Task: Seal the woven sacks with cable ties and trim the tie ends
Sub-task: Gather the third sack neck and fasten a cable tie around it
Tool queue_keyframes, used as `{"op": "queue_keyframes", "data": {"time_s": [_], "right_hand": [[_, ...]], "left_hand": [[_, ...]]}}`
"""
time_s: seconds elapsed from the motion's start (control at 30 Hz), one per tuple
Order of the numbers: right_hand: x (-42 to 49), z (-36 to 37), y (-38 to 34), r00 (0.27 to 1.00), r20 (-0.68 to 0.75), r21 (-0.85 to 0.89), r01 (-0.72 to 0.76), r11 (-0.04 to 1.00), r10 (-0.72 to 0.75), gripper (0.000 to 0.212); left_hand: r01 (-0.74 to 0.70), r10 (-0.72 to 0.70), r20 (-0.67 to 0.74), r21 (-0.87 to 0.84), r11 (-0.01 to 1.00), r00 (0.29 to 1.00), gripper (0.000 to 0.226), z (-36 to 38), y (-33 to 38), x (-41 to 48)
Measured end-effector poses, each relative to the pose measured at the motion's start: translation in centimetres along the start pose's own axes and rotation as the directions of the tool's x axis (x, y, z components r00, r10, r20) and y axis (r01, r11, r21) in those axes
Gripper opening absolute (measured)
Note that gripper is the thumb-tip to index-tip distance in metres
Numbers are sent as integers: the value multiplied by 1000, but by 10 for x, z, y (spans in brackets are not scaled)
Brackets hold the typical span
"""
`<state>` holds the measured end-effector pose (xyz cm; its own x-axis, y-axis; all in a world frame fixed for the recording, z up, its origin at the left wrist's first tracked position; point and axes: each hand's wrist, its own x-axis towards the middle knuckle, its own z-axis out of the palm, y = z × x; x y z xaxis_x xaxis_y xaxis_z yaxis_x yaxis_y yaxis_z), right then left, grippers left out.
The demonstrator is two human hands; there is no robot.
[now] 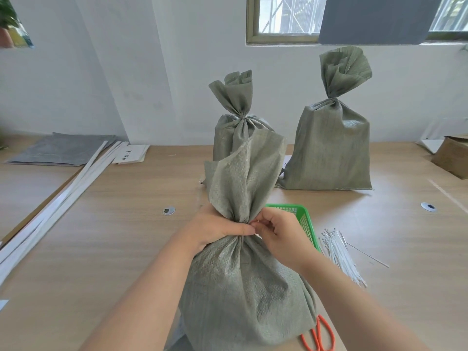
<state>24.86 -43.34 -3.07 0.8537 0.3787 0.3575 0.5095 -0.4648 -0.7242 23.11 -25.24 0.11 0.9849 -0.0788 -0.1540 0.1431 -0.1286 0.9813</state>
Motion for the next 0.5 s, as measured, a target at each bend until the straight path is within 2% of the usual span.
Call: {"op": "queue_keyframes", "data": {"time_s": [0.1,0.3,0.5], "right_hand": [[0,-2,0,999,-25,-15,-21,1000,21,17],[3,-5,-3,998,-59,-85,-36,996,31,13],[7,-14,3,997,-40,-155,-71,985,65,15]], "left_hand": [[16,-17,-29,-51,999,999,37,0,-7,4],[41,-39,15,-136,990,999,14,1,-15,9],[74,-80,-40,-143,987,996,15,-5,-17,10]]}}
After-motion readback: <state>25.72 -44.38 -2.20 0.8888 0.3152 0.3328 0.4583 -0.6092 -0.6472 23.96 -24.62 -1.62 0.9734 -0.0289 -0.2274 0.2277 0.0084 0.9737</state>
